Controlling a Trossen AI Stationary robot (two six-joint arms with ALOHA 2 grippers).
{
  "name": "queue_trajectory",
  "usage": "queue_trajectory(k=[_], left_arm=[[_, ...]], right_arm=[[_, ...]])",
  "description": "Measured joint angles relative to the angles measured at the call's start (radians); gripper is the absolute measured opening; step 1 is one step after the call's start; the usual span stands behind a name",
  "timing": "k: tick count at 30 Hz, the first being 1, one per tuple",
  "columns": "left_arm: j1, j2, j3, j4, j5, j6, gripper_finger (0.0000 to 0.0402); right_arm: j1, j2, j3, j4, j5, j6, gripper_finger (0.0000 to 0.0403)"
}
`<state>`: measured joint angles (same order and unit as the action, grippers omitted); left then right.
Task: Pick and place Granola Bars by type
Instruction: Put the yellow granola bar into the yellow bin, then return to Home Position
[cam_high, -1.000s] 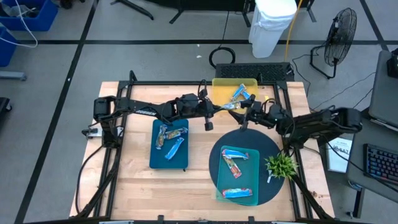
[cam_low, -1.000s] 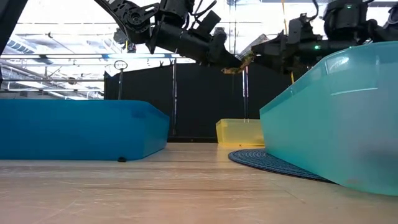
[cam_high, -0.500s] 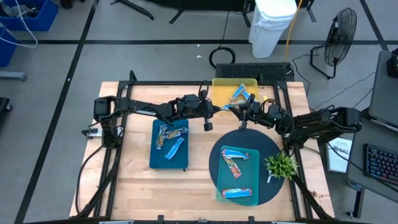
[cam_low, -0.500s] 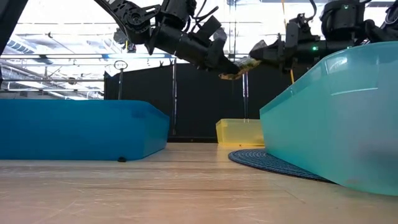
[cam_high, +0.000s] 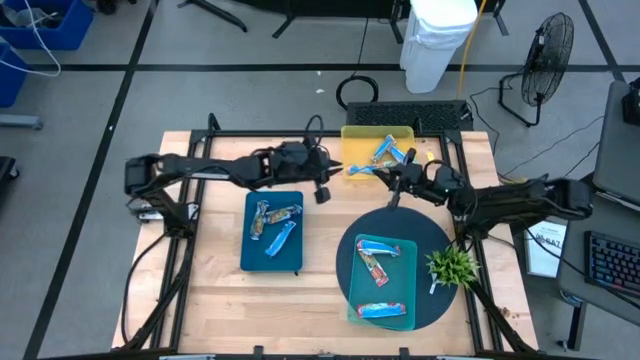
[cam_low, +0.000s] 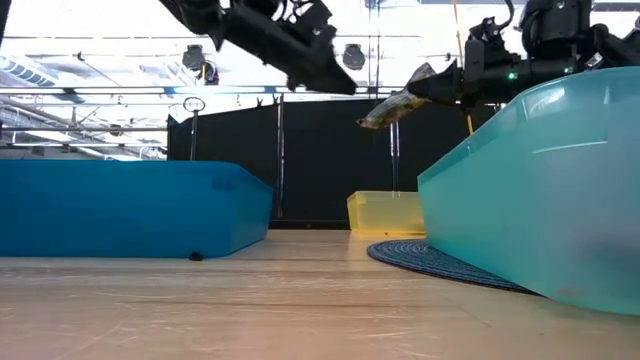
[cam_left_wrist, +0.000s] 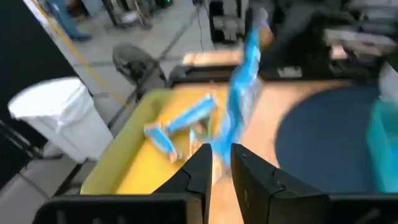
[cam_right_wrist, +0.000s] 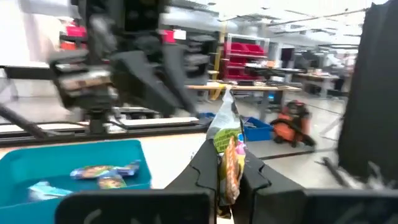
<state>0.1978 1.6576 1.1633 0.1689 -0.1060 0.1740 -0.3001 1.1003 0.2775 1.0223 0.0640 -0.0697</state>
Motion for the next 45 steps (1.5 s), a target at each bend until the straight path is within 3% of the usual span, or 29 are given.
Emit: queue_trajectory(k=[10,18,25,30,34,39,45], left_arm=[[-0.004,-0.19,0.001,-0.302,0.173,0.024,0.0069],[-0.024,-0.237,0.001,-0.328,0.22,0.037,0.0069],[-0.029,-0.254,0.001,-0.361,0.22,0.029,0.007],[-0.029,-0.269,0.002,-0.381,0.206,0.03,0.007],[-0.028,-0.283,-0.001,-0.416,0.202,0.027,0.007],[-0.03,-0.292,0.001,-0.418,0.211,0.025,0.007],[-0.03,-0.31,-0.028,-0.406,0.229,0.028,0.007]], right_arm=[[-0.054,-0.189,0.0,-0.35,0.281,-0.058,0.0004],[-0.195,-0.174,-0.001,-0.51,0.246,0.042,0.0004],[-0.296,-0.132,-0.001,-0.458,0.103,0.063,0.0009],[-0.348,-0.097,-0.001,-0.411,0.091,0.084,0.0018],[-0.366,-0.092,-0.001,-0.402,0.079,0.134,0.0055],[-0.368,-0.092,-0.001,-0.396,-0.014,0.15,0.0131],[-0.366,-0.099,-0.001,-0.331,-0.017,0.17,0.02]])
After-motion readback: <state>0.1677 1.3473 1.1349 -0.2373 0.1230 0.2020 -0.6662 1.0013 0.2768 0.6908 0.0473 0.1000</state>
